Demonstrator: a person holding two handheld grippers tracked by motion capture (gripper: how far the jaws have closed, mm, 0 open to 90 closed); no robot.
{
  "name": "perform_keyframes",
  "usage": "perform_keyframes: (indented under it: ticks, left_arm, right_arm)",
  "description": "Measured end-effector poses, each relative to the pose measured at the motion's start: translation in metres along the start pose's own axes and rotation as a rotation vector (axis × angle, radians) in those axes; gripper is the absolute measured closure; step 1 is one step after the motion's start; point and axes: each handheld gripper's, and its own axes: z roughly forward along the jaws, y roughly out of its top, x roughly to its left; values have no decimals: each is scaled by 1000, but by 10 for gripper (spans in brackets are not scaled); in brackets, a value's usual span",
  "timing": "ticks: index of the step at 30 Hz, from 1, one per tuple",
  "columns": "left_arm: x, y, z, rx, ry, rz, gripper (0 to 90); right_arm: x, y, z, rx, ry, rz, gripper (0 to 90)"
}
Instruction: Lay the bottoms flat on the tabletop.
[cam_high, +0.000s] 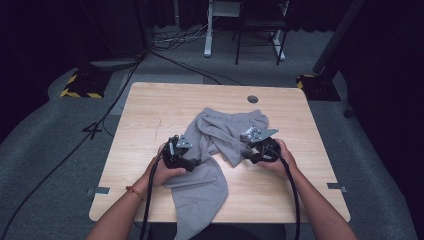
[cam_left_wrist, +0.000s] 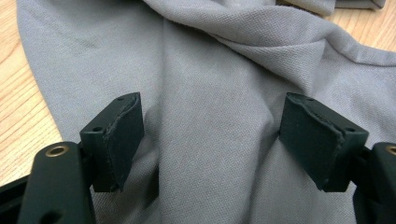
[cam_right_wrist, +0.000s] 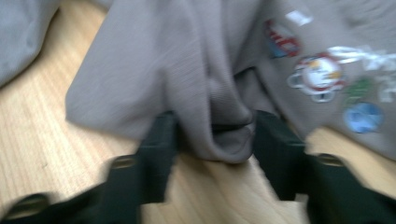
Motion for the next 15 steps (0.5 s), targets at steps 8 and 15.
perform_keyframes:
  ticks: [8, 15]
  left_arm:
    - [0, 0, 0, 0, 0, 0, 224]
    - [0, 0, 0, 0, -1, 0, 224]
  right_arm:
    - [15, 1, -20, -14, 16, -100, 897]
    - [27, 15, -66, -151, 22, -137, 900]
